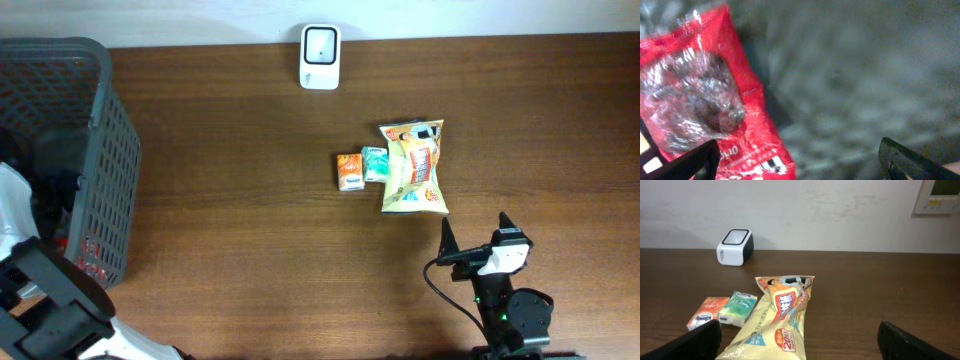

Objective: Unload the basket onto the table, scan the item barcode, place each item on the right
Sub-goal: 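Reach the left gripper into the basket and grasp the red snack bag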

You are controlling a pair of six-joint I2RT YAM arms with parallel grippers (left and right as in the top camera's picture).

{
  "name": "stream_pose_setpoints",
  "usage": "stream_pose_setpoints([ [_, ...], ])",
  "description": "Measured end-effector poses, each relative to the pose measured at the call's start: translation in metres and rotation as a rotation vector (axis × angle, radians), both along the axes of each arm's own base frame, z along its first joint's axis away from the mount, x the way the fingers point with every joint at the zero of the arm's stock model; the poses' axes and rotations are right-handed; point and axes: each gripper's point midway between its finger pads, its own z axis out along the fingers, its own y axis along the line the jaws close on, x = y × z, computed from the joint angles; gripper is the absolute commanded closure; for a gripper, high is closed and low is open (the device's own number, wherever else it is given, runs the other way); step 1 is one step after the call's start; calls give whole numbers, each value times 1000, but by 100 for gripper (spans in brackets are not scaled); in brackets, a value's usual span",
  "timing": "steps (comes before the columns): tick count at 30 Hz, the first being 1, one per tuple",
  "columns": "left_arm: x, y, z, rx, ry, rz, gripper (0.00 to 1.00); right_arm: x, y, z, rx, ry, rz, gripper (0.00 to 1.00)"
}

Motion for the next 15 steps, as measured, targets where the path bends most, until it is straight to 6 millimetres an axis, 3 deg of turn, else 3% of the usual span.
stream_pose_setpoints([
  [4,-34,-11,-37,-15,113,89,1,0,0,0,0,0,0,2],
  [7,-39,-10,-42,3,128,112,1,0,0,0,0,0,0,2],
  [10,-48,-8,-48,32,166,120,11,0,0,0,-1,0,0,2],
  [12,-58,-6,-51,64,208,128,55,0,0,0,-1,0,0,2],
  [13,-59,-5,-51,73,213,134,65,0,0,0,0,0,0,2],
  [15,-63,-3,-51,90,230,138,72,0,0,0,0,0,0,2],
])
